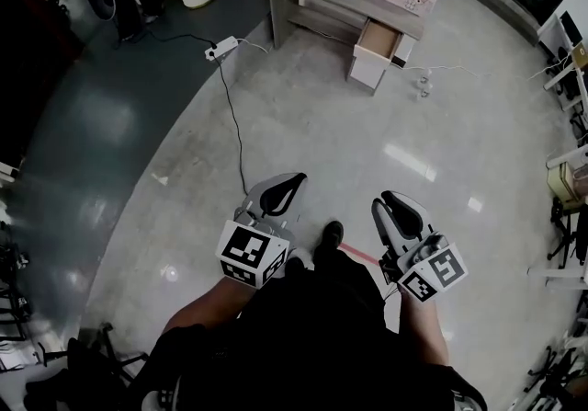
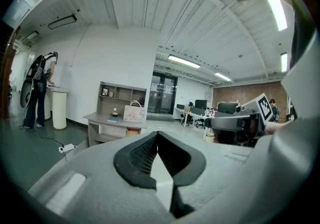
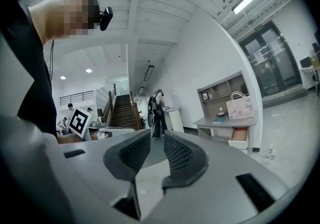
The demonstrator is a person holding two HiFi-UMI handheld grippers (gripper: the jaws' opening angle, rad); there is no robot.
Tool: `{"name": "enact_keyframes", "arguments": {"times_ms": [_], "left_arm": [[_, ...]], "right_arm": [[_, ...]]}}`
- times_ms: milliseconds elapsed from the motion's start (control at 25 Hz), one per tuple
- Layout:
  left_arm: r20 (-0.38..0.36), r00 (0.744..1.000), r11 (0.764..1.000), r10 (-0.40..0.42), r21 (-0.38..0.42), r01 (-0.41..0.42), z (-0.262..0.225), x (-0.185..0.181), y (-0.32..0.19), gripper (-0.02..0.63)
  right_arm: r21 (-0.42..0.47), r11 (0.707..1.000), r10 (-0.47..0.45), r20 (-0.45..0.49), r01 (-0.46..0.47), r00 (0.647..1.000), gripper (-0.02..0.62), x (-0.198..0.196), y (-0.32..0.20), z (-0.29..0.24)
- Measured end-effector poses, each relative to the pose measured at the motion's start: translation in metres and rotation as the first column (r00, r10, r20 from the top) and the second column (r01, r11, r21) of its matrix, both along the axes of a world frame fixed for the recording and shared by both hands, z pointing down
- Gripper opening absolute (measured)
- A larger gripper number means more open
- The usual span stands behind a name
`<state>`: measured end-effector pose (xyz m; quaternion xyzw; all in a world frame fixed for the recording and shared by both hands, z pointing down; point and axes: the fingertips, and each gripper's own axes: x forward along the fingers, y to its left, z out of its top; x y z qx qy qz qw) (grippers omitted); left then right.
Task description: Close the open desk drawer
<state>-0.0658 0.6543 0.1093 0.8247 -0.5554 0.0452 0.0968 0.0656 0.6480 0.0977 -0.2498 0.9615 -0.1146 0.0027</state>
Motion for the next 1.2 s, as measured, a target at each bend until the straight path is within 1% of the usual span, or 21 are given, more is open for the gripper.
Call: {"name": "enact_keyframes", "arguments": {"times_ms": [40,80,320,520,600,720,840,1000,1200], "left_arm": [[0.002,1.000,1.000,0.006,-0.004,-0.006,0.002,0.000,-0.011,0.008],[0.006,1.000,1.000,0.013,-0.005,-0.012,0.003,0.001,-0.025,0.008],[0.023,1.000,1.000,0.019,0.008,-0.020,-0.005,0.003,-0.114,0.008],[0.031,0.999,1.000,-0.013,0.015,0.013,-0.023,0.003,-0.196,0.008],[0.039,0.999,0.999,-0.028,0.020,0.027,-0.026,0.001,-0.223,0.007],[0.027,0.998,0.998,-0.055,0.022,0.055,-0.028,-0.005,-0.256,0.008],[0.024,0.998,0.998,-0.062,0.009,0.062,-0.022,-0.010,-0.285,0.008],[0.014,0.998,0.998,-0.058,-0.016,0.059,-0.010,-0.022,-0.333,0.008],[0.010,0.999,0.999,-0.038,-0.038,0.039,0.003,-0.046,-0.418,0.008]], "right_arm": [[-0.009,1.000,0.002,0.004,-0.002,1.000,0.101,0.000,-0.011,0.002],[-0.015,1.000,0.007,0.008,-0.007,1.000,0.104,0.000,-0.023,0.005],[-0.020,0.999,0.036,0.025,-0.035,0.999,0.104,0.007,-0.114,0.013],[-0.035,0.999,0.015,0.029,-0.014,0.999,0.103,0.018,-0.199,0.010],[-0.022,1.000,-0.006,0.028,0.007,1.000,0.103,0.018,-0.224,0.008],[-0.018,1.000,-0.016,0.029,0.017,0.999,0.103,0.016,-0.257,0.007],[-0.034,0.999,-0.018,0.034,0.019,0.999,0.103,0.011,-0.286,0.008],[-0.066,0.998,-0.022,0.017,0.023,1.000,0.103,-0.002,-0.330,0.018],[-0.088,0.996,0.005,-0.003,-0.006,1.000,0.103,-0.024,-0.408,0.027]]}}
